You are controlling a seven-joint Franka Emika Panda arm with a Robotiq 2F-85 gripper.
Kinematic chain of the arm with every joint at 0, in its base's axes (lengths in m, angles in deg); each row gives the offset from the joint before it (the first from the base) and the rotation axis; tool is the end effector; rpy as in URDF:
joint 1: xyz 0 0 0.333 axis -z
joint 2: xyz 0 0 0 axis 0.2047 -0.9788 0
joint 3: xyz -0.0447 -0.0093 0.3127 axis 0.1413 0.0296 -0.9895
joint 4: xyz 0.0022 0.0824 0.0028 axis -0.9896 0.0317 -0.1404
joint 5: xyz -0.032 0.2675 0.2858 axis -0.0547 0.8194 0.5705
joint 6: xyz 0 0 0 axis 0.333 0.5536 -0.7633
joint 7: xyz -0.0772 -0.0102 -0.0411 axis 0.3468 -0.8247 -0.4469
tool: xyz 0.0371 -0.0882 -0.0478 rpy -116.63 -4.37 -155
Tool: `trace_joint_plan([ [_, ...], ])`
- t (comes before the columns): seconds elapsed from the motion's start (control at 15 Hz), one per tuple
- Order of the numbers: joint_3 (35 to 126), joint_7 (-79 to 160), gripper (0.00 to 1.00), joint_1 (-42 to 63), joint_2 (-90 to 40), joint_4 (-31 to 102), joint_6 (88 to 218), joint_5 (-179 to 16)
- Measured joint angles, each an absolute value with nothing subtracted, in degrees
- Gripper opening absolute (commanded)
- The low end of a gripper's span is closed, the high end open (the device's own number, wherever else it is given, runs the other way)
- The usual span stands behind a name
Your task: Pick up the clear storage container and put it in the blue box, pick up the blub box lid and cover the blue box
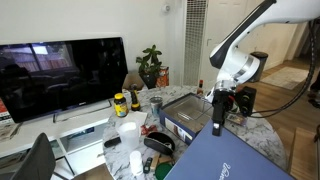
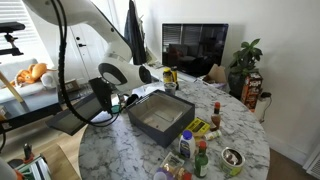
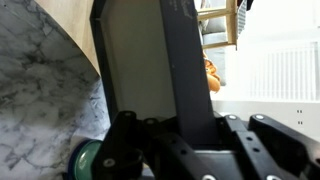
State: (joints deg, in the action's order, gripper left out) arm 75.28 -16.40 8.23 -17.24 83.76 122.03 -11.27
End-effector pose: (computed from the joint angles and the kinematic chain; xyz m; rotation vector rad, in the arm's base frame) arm 0.4171 0.1118 0.2316 -1.9786 -0.1943 0.2766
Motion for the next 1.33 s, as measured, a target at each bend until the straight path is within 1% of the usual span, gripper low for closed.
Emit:
trace_joint_plan([
  [0.27,76.07,-13.19,0.00,9.77,-8.39,84.26,120.09,-13.34],
  [0.73,76.26,-12.59,0.00,10.15,-7.68,83.07,118.85,-13.15],
  [1.07,79.99,-6.73,0.00,13.96,-8.13,72.07,105.75,-13.24],
  [1.33,82.86,0.30,0.00,17.05,-11.58,60.26,99.87,-14.40],
])
